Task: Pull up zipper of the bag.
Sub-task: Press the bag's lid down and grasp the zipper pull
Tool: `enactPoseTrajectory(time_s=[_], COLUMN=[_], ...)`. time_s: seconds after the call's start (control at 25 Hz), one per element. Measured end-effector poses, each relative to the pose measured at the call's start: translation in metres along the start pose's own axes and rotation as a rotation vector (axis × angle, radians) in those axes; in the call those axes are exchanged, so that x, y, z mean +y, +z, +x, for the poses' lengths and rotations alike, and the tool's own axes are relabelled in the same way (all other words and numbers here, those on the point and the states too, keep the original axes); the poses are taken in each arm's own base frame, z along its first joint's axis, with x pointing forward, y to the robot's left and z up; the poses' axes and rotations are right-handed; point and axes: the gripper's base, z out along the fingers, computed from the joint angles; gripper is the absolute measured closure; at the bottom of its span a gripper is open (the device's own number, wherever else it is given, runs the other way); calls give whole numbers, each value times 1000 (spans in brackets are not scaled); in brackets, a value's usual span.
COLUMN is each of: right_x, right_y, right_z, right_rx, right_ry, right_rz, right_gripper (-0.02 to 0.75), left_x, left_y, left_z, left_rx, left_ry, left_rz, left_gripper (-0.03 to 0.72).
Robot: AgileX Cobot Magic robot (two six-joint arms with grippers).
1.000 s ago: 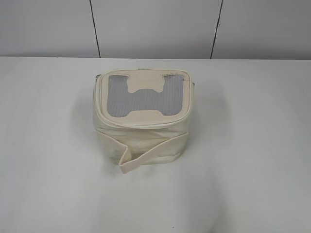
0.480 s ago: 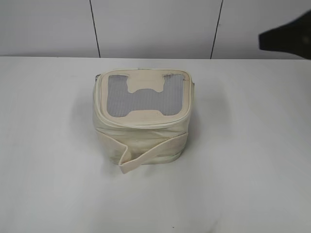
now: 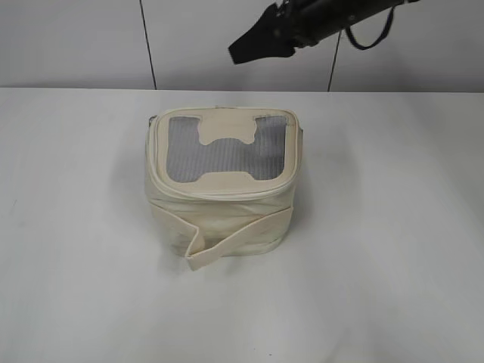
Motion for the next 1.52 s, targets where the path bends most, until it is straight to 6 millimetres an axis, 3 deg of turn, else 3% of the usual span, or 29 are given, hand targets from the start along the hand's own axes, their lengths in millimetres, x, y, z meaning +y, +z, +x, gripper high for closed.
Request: enactPoseTrajectory(time_s=[0.12,0.32,0.52,0.64,0.76,0.84,0.96,1.16,1.32,1.52], right_x=[-8,-11,-11,-11,-10,-9,-8,-7,-7,-7], right_y=[37,74,88,92,93,94,94,94,94,94], right_z=[2,11,22,27,29,30,31,32,32,32], right_rx=[56,100,159,178,191,199,212,220,221,223], right_ry=[-2,16,19,34,43,44,44,47,51,65], right_rz=[-59,-126,-139,-153,-172,-182,-191,-200,-201,-201], right_gripper=[330,330,330,347,426,530,685,689,689,689], left_x=[0,0,0,-3,-10,-18,-29,-42,-46,-18], left_y=[0,0,2,7,19,32,63,127,193,268], left_z=[0,0,-2,-14,-30,-43,-61,-82,-92,-106], left_rx=[0,0,10,17,22,19,40,112,223,196], left_ry=[0,0,0,-16,-45,-48,-58,-51,-57,25], left_rz=[0,0,-1,21,102,179,302,463,619,727], left_gripper=[447,447,447,447,447,447,444,407,380,337])
